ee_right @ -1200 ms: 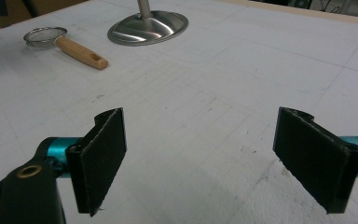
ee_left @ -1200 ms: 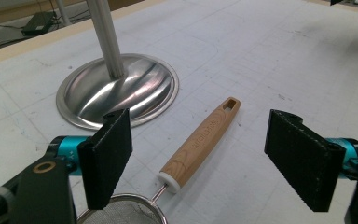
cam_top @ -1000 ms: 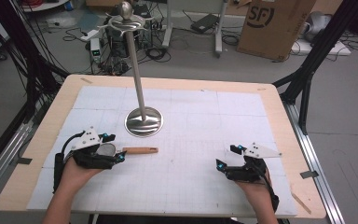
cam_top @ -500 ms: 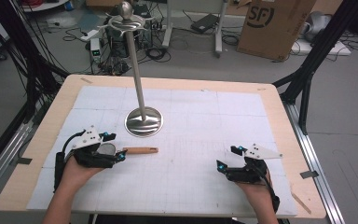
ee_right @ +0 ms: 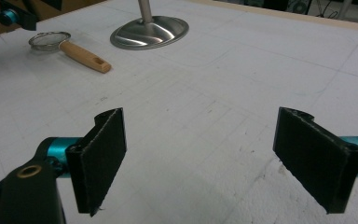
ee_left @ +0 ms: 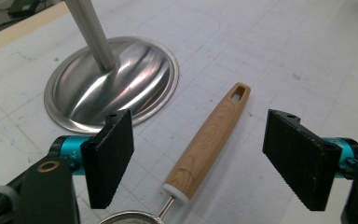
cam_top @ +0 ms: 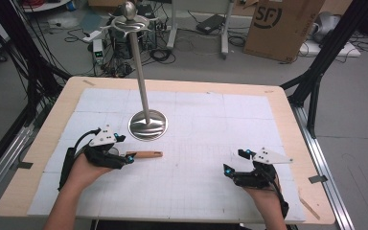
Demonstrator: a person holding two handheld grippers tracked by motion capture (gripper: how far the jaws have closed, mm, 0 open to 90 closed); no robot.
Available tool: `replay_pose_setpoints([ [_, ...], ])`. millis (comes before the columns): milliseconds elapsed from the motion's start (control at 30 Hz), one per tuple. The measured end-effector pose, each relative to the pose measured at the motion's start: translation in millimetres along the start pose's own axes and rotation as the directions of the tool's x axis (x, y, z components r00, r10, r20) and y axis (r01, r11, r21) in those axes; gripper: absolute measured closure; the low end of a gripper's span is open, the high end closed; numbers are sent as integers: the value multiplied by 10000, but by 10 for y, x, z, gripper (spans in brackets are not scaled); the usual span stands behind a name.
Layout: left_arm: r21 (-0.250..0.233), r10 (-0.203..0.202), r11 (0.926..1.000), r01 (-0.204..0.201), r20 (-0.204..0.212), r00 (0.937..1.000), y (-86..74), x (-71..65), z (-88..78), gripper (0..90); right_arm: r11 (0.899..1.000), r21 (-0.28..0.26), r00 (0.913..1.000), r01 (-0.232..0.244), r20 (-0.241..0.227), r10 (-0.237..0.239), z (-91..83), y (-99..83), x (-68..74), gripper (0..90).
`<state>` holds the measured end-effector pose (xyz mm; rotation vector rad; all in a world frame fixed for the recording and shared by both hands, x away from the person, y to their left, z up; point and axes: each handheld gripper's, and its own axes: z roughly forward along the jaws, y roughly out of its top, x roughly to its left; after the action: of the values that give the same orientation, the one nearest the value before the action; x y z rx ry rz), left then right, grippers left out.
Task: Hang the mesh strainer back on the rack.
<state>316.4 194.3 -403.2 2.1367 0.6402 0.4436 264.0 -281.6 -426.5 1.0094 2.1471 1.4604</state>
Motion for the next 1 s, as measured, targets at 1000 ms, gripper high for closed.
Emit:
replay_pose_setpoints([
  [1000, 2860, 615, 9538, -920, 1140, 9916, -77, 93, 297, 599, 9999, 123, 10000, -41, -56, 42, 26, -25, 0, 162],
])
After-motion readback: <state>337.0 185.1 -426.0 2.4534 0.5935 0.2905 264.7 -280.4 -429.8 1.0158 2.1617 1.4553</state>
